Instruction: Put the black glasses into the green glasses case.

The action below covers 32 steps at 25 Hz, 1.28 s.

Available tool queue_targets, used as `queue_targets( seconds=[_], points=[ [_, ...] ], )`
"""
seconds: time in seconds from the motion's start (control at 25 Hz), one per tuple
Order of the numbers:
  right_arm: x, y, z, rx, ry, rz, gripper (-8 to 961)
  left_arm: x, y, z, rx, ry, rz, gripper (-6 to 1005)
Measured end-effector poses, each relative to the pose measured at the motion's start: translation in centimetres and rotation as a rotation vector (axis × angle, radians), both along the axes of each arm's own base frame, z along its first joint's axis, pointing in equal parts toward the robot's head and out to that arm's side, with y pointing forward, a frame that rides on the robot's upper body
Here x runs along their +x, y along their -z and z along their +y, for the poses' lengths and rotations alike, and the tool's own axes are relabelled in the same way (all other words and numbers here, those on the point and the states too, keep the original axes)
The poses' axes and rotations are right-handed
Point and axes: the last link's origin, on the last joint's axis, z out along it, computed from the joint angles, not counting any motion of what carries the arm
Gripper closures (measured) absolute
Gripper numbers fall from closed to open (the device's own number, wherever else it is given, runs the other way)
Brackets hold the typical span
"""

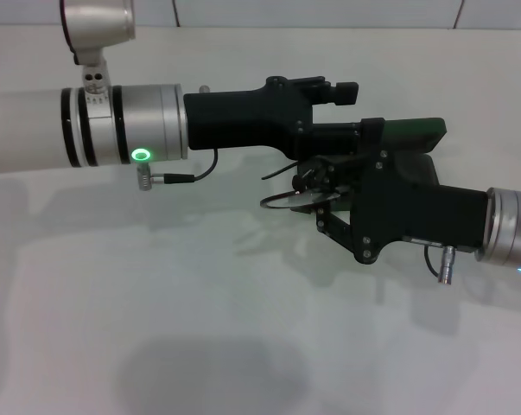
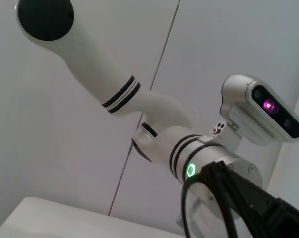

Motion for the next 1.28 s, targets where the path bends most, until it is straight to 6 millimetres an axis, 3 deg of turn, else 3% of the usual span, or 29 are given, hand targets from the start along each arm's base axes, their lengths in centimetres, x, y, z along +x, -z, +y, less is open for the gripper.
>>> queue_targets(
  seconds=[1.28],
  points=[
    [1.0, -0.1, -0.1, 0.023, 0.053, 0.004, 707, -0.1, 0.3, -0.5, -0.022, -0.019, -0.017, 240]
  ],
)
